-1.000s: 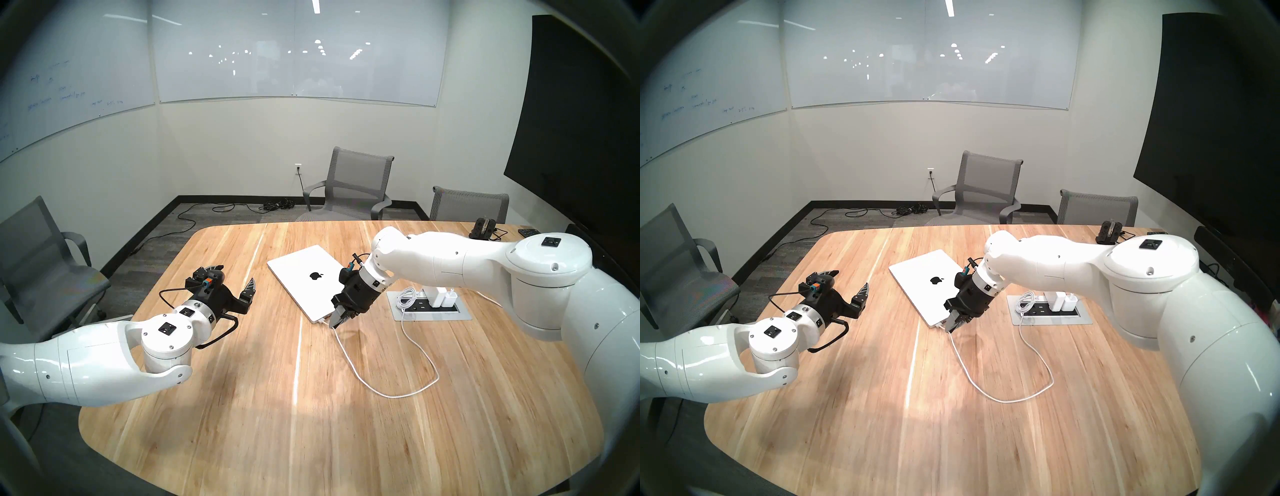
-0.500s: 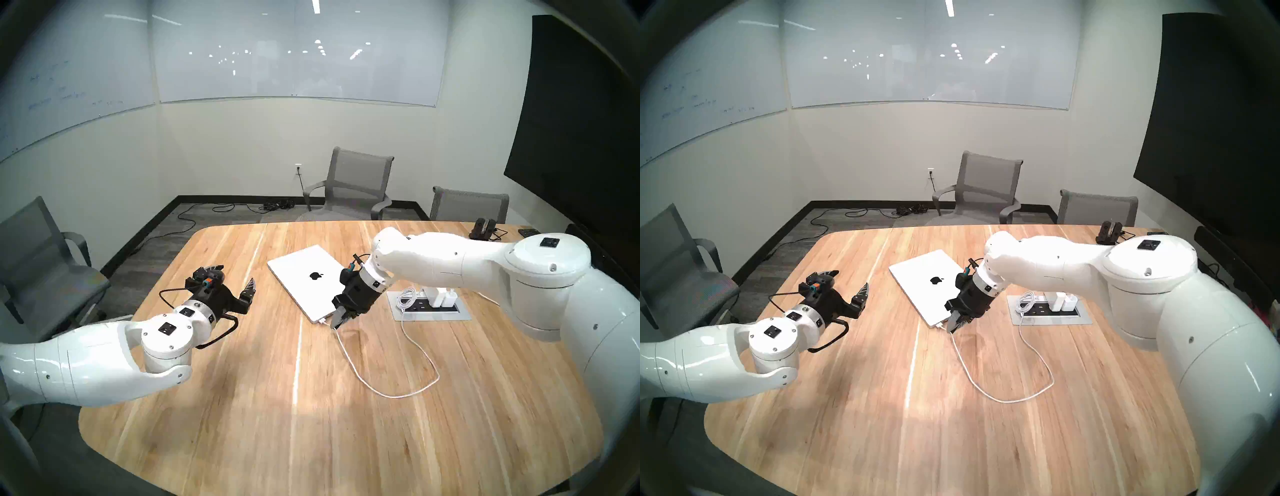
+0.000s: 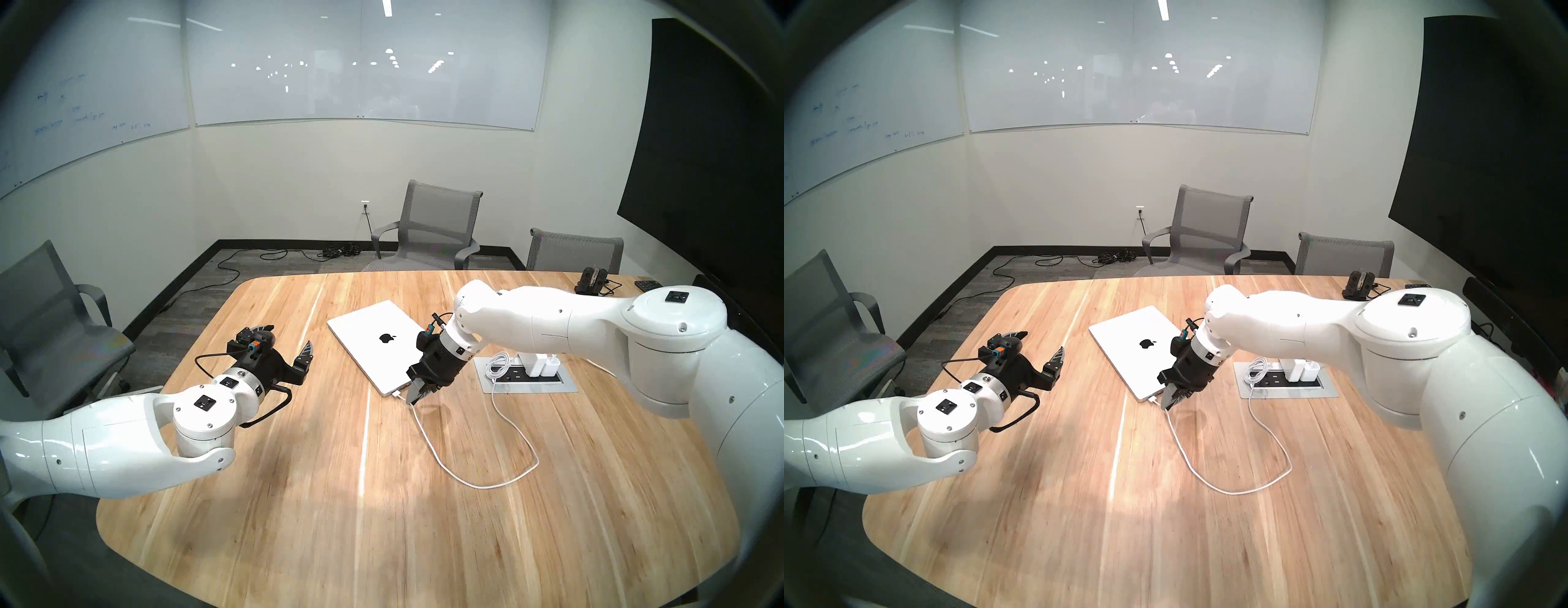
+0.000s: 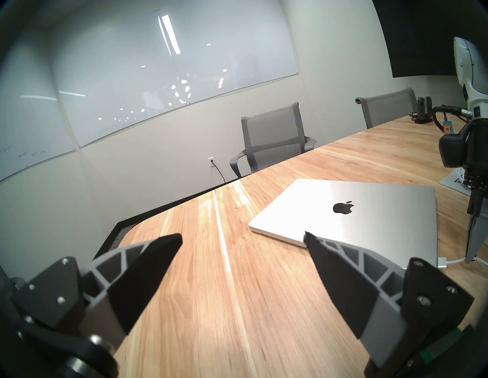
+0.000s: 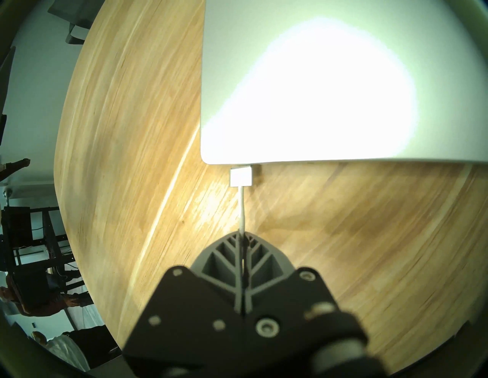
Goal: Plug the charging cable into the port of a MacBook
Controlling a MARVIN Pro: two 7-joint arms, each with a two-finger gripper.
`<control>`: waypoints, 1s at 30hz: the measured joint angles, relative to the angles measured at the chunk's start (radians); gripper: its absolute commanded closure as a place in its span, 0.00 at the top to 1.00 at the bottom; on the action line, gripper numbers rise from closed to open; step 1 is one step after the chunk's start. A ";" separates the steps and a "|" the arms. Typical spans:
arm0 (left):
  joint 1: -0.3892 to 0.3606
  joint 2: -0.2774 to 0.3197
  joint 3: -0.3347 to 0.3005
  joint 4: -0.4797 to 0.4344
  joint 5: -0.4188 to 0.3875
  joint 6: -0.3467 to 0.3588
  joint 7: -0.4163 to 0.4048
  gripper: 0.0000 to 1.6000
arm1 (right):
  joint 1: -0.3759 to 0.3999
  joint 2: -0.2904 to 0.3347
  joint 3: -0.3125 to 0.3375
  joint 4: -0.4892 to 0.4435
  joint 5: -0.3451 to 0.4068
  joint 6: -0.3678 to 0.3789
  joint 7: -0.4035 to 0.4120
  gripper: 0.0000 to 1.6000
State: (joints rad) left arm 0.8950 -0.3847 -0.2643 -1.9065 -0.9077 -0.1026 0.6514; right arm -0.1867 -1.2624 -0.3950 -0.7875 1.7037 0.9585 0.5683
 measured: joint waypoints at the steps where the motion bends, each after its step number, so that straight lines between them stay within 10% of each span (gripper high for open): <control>1: 0.000 0.000 0.000 0.000 0.000 0.000 0.000 1.00 | 0.000 0.001 0.000 -0.001 0.001 0.000 -0.002 0.00; 30: 0.000 0.000 0.000 0.000 0.000 0.000 0.000 1.00 | 0.008 0.028 0.011 -0.048 0.030 0.000 -0.021 0.00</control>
State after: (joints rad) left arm 0.8950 -0.3847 -0.2643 -1.9065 -0.9077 -0.1026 0.6514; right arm -0.1784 -1.2349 -0.3835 -0.8352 1.7342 0.9585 0.5476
